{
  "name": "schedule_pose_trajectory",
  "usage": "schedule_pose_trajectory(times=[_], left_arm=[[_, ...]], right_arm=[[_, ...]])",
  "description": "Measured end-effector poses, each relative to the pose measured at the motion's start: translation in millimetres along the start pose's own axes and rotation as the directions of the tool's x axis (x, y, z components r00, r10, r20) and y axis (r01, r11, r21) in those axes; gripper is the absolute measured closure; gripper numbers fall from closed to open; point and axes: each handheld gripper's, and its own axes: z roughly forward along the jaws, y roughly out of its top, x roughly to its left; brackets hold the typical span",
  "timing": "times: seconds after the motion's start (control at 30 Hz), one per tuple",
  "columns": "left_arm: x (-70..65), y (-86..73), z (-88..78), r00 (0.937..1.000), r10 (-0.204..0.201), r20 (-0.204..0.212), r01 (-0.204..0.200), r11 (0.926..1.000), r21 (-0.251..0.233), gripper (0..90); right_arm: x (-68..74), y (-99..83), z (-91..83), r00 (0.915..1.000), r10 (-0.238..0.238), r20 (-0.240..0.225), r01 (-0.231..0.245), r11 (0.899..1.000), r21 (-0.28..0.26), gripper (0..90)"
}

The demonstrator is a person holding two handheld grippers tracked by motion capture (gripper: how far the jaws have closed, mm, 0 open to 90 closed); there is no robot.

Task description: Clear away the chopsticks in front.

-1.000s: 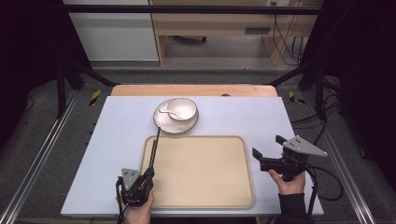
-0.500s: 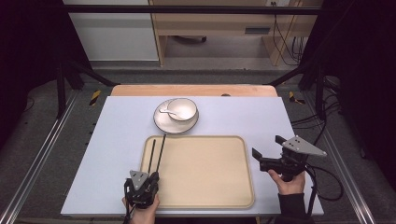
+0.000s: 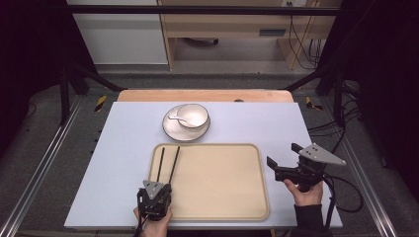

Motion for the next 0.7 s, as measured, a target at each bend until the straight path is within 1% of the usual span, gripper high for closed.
schedule_pose_trajectory(times=[0.07, 0.17, 0.23, 0.33, 0.4, 0.43, 0.53, 0.63, 0.67, 0.7], left_arm=[[0.6, 1.0, -0.5, 1.0000, -0.003, 0.008, 0.003, 1.0000, 0.002, 83.1], [1.9, 4.0, -4.5, 0.9998, 0.002, 0.018, -0.001, 0.9998, -0.018, 79.4], [4.3, 8.0, -8.4, 0.9989, 0.005, 0.047, -0.003, 0.9991, -0.043, 75.8], [8.0, 17.1, -15.3, 0.9953, 0.022, 0.095, -0.013, 0.9957, -0.092, 69.0], [12.4, 24.7, -20.7, 0.9894, 0.054, 0.135, -0.036, 0.9905, -0.133, 62.6], [15.1, 29.0, -23.0, 0.9868, 0.068, 0.147, -0.047, 0.9885, -0.144, 60.7], [26.7, 42.2, -29.8, 0.9761, 0.119, 0.182, -0.084, 0.9785, -0.188, 52.2], [42.2, 56.2, -36.6, 0.9678, 0.124, 0.219, -0.072, 0.9708, -0.229, 43.3], [47.2, 60.8, -38.6, 0.9662, 0.130, 0.222, -0.074, 0.9667, -0.245, 40.4], [52.0, 65.3, -40.5, 0.9653, 0.145, 0.217, -0.087, 0.9626, -0.257, 37.8]], right_arm=[[-0.3, -0.2, 0.0, 1.0000, -0.001, 0.001, 0.001, 1.000, 0.000, 3.1], [-0.8, -0.7, 0.1, 1.0000, 0.004, 0.003, -0.004, 1.000, 0.001, 3.1], [-1.0, -1.0, 0.0, 1.0000, 0.006, 0.004, -0.006, 1.000, -0.001, 3.1], [-1.7, -1.1, -1.2, 1.0000, 0.007, 0.006, -0.007, 1.000, -0.005, 3.1], [-2.0, -1.2, -2.2, 0.9999, 0.015, 0.008, -0.015, 1.000, -0.007, 3.1], [-2.6, -1.4, -2.5, 0.9999, 0.012, 0.010, -0.012, 1.000, -0.008, 3.1], [-3.9, -2.4, -3.3, 0.9998, 0.016, 0.015, -0.016, 1.000, -0.007, 3.1], [-5.4, -3.5, -3.6, 0.9997, 0.015, 0.020, -0.015, 1.000, -0.006, 3.1], [-6.2, -4.0, -3.7, 0.9997, 0.015, 0.022, -0.015, 1.000, -0.006, 3.1], [-6.2, -4.3, -3.8, 0.9995, 0.021, 0.022, -0.021, 1.000, -0.004, 3.1]])
